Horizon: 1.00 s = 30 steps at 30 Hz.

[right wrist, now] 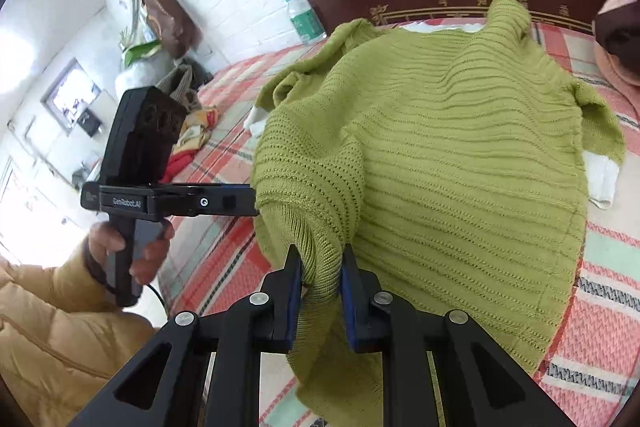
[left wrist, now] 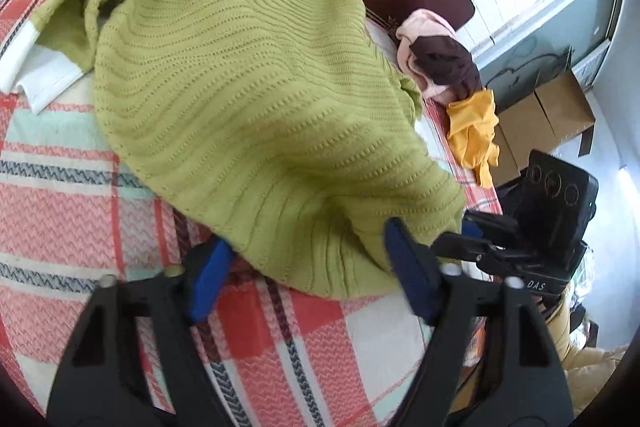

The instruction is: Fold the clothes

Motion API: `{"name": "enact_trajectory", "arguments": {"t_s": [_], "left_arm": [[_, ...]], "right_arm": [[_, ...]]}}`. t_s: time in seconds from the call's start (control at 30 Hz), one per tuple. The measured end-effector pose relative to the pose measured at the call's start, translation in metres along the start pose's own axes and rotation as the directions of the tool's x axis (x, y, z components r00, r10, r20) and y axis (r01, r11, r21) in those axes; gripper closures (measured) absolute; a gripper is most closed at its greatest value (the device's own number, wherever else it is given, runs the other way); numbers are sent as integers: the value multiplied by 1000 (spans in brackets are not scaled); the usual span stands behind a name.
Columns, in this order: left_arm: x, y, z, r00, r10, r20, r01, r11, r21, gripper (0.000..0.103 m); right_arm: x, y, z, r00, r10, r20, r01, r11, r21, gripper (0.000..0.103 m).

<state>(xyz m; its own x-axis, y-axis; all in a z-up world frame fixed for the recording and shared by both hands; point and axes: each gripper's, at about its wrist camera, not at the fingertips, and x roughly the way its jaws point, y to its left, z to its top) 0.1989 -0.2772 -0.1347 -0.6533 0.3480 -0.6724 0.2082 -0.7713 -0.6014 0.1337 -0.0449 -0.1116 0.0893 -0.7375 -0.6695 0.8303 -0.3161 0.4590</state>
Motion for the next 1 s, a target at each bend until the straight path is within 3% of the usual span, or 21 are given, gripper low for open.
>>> {"name": "enact_trajectory", "arguments": {"t_s": [0.07, 0.17, 0.2, 0.3, 0.37, 0.47, 0.53, 0.63, 0.77, 0.83, 1.0], "left_arm": [[1, 8, -1, 1000, -8, -16, 7, 1000, -26, 89], [2, 18, -4, 1000, -3, -29, 2, 999, -53, 92], [0, 20, -5, 999, -21, -27, 19, 997, -69, 92], [-14, 27, 2, 992, -123, 0, 122, 984, -128, 93], [-29, 29, 8, 985, -170, 35, 174, 974, -146, 94], [-38, 31, 12, 986, -163, 35, 166, 976, -137, 94], [-44, 33, 14, 987, -158, 35, 161, 978, -131, 94], [-42, 37, 13, 990, -143, 16, 144, 981, -131, 94], [-36, 45, 8, 989, -144, 8, 144, 976, -163, 94], [-37, 49, 8, 988, -156, 10, 155, 974, -165, 93], [-38, 52, 11, 985, -170, 8, 169, 973, -155, 93]], "right_arm": [[-4, -1, -4, 1000, -2, 10, 2, 1000, 20, 82], [-10, 10, -8, 999, -50, 12, 50, 999, -3, 72], [-12, 15, -9, 998, -69, 13, 69, 998, -15, 66], [-24, 34, -6, 991, -118, 60, 121, 991, -64, 64], [-36, 57, -2, 985, -125, 118, 143, 977, -157, 63], [-36, 98, 1, 989, -68, 133, 109, 935, -337, 56], [-14, 119, 4, 997, -24, 68, 50, 911, -410, 53], [37, 134, 1, 996, -89, -19, 70, 878, -474, 53], [84, 134, 4, 985, -168, -43, 127, 869, -479, 53], [90, 137, 6, 988, -149, -37, 114, 871, -478, 53], [109, 129, 8, 969, -244, -43, 193, 852, -486, 55]]}}
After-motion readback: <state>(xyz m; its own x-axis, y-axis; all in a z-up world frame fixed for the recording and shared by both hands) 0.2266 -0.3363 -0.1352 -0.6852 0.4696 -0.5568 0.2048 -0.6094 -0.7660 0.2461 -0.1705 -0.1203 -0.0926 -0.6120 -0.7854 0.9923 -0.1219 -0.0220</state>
